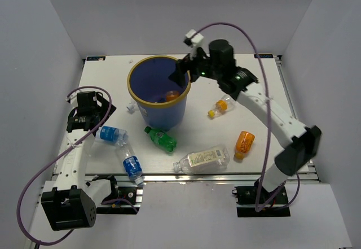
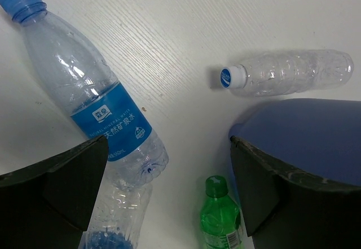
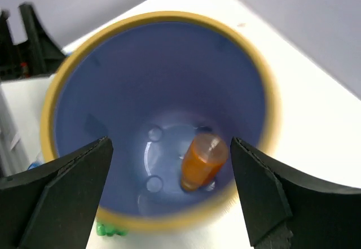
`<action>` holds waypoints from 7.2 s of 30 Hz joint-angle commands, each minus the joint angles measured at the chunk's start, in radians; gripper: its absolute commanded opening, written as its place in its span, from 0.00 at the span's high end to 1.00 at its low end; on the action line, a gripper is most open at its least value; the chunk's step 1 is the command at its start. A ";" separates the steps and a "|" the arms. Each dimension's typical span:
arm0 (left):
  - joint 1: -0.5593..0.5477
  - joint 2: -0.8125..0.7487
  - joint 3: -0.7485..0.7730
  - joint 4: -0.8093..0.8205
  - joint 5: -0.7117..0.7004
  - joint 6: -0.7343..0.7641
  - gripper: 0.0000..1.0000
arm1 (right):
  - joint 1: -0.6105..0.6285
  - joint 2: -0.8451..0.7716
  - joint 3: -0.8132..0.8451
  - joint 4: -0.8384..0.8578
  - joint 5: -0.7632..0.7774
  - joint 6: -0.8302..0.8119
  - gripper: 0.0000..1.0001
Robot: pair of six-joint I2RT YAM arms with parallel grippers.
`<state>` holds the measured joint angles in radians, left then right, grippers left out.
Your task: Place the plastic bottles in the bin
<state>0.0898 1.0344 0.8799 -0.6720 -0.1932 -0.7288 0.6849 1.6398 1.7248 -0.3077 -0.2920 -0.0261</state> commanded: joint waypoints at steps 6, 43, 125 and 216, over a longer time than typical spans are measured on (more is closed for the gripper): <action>0.007 0.009 0.004 0.005 0.023 0.014 0.02 | -0.301 -0.320 -0.444 0.236 0.203 0.401 0.11; 0.008 -0.028 -0.012 -0.020 -0.057 0.000 0.02 | -0.355 0.180 -0.587 0.265 0.679 0.878 0.47; -0.065 0.099 0.504 0.416 0.242 -0.138 0.66 | -0.577 -0.566 -0.830 0.194 0.019 0.432 0.10; -0.443 -0.185 0.212 0.061 -0.353 -0.127 0.02 | -0.179 -0.448 -0.403 0.561 0.024 0.293 0.75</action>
<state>-0.3553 0.8818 1.0183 -0.6247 -0.5278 -0.8719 0.3855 1.0954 1.1942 0.1284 -0.2176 0.4145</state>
